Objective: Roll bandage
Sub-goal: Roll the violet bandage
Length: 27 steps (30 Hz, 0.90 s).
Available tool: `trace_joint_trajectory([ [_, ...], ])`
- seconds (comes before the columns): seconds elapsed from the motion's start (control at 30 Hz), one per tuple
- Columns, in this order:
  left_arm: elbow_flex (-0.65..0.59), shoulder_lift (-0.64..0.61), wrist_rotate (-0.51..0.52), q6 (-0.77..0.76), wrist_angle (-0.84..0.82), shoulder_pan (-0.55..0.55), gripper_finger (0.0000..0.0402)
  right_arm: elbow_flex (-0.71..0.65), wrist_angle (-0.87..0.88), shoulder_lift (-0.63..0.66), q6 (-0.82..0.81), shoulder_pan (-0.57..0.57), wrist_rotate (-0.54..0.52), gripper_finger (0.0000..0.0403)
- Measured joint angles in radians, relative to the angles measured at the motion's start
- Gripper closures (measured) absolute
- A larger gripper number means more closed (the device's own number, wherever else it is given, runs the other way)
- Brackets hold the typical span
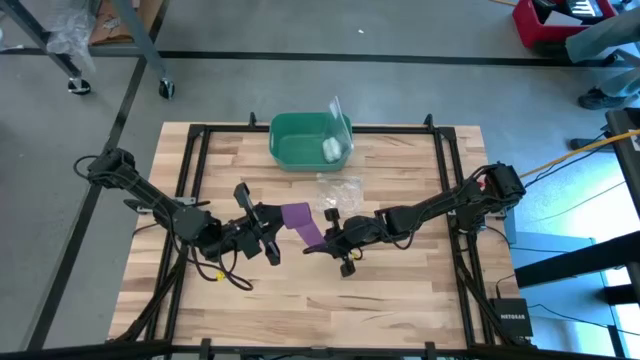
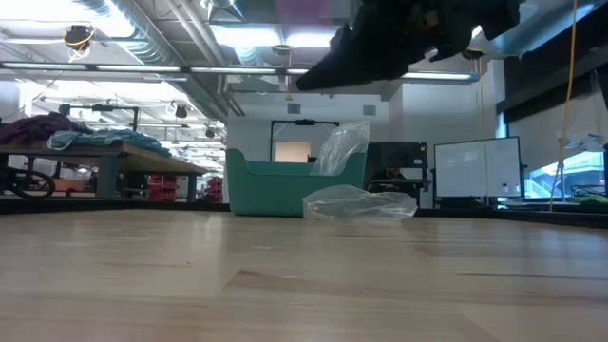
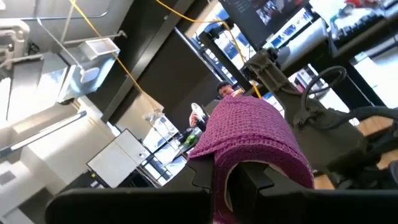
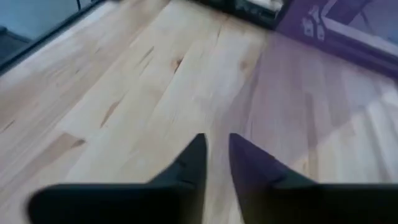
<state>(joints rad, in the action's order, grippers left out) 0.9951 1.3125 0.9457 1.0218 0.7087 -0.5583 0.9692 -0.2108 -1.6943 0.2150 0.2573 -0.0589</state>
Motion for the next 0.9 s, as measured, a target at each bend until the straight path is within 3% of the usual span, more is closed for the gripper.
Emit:
trace_joint_trajectory([
  [0.23,0.001,0.0,-0.002,0.0,-0.021,0.0,0.0386,0.0,0.213,0.114,-0.001,0.0,-0.082,0.0189],
  [0.37,0.001,-0.001,-0.004,-0.032,-0.082,0.005,0.0386,0.0,0.402,0.234,-0.042,-0.001,-0.089,0.0135],
  [0.6,0.001,0.012,-0.003,-0.199,-0.214,0.008,0.0386,0.0,0.56,0.387,-0.128,0.0,-0.057,0.0108],
  [0.73,0.001,0.078,0.002,-0.271,-0.232,0.016,0.0386,-0.037,0.558,0.414,-0.165,0.013,-0.037,0.0107],
  [0.9,0.0,0.184,0.081,-0.312,-0.232,0.024,0.0386,-0.108,0.489,0.409,-0.246,0.041,-0.051,0.0107],
])
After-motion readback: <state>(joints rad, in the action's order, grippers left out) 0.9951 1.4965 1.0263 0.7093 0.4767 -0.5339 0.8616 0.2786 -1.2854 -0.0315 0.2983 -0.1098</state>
